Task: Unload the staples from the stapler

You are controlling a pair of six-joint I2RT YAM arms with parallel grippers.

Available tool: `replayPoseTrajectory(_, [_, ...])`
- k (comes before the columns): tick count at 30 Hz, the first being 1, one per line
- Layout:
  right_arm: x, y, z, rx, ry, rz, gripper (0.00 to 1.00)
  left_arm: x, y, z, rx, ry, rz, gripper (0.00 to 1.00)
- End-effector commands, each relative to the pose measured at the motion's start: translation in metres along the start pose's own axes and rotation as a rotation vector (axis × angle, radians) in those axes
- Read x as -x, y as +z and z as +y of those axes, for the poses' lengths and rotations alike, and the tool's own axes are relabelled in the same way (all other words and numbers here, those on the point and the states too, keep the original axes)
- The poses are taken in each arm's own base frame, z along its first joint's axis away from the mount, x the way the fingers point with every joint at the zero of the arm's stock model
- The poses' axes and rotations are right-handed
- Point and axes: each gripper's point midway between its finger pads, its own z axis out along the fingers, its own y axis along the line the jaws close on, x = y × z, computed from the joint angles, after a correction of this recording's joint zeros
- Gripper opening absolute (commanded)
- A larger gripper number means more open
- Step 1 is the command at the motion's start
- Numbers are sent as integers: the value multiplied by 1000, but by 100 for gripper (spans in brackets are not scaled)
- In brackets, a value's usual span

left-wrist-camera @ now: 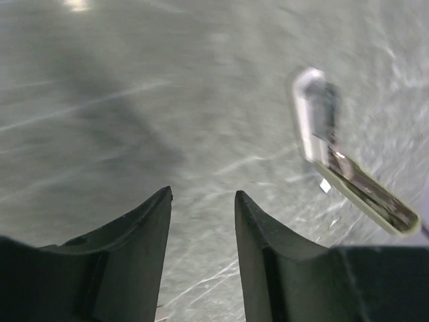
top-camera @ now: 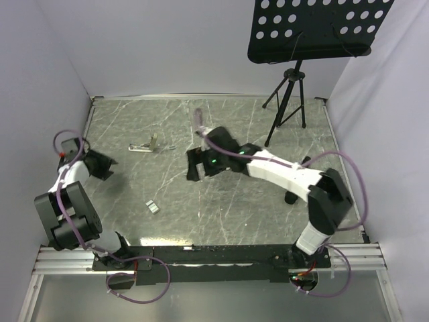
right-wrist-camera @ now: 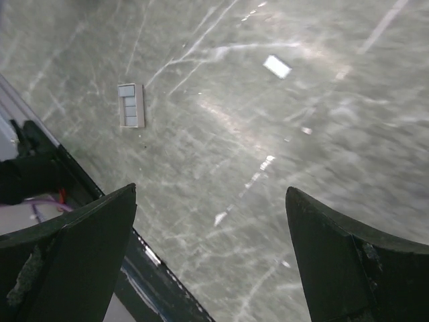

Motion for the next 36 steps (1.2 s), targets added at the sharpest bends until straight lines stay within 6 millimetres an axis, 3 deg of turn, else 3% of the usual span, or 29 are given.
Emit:
replayPoseTrajectory(1, [4,32,26,-79,-35,-4,98,1,-3,24,-9,-171,13,46])
replayPoseTrajectory(3, [-5,46,47,-58,-60,13,97,4,-2,40,64,-179,-22,46])
replayPoseTrajectory(7, [-11,80,69,-81,-90,29,96,16,-9,73,203,-260,-110,46])
replayPoseTrajectory(9, [-16,90,74,-99,-105,42,96,19,-13,73,193,-267,-122,45])
replayPoseTrajectory(11, [-22,103,83,-95,-108,53,96,12,-15,67,159,-268,-91,43])
replayPoseTrajectory(14, [-25,111,88,-82,-75,39,95,-17,-14,69,122,-308,-3,39])
replayPoseTrajectory(19, [-21,100,78,-114,-69,5,96,-59,-14,94,219,-343,80,29])
replayPoseTrajectory(23, [-17,85,65,-117,-43,-26,96,-82,-25,110,326,-359,100,1])
replayPoseTrajectory(30, [-11,57,31,-136,3,-79,97,-144,-44,106,330,-335,210,1])
replayPoseTrajectory(36, [-8,40,15,-127,24,-113,98,-155,-64,99,323,-315,184,1])
